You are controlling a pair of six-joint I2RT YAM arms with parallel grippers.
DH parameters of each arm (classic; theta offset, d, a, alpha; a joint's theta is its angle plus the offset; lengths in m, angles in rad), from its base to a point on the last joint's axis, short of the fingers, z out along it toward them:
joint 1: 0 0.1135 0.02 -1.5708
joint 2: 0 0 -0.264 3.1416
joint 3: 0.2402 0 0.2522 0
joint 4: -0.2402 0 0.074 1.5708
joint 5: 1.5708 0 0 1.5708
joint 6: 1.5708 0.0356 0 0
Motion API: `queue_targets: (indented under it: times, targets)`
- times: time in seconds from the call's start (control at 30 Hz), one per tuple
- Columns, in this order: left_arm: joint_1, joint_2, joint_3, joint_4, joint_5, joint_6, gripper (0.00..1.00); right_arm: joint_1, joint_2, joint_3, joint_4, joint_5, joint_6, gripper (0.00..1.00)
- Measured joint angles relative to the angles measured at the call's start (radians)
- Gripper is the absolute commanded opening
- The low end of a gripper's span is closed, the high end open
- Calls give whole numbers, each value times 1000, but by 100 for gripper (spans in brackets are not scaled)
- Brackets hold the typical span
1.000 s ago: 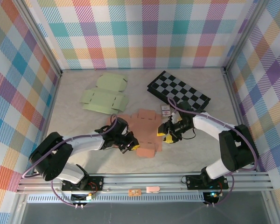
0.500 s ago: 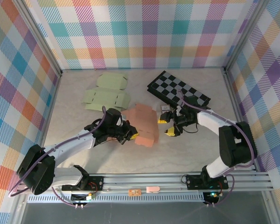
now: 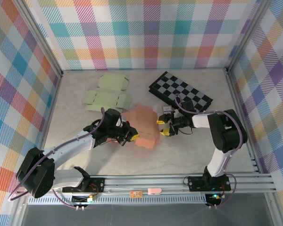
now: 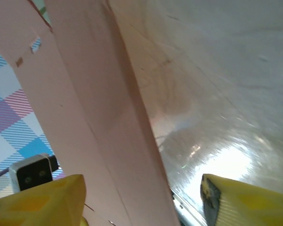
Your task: Fold the paper box
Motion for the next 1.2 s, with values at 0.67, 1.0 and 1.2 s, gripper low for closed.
queue_targets:
  times: [0.67,1.0,1.2]
  targets:
    - [51,-30,0,0,8,-10,0,28,4,16,185,33,151,52]
    - [103,-33,79,8,52,-102,0,24,21,70,189,-29,106,75]
    - [127,-33,107,36,73,-137,0,24,75,102,261,-70,148,69]
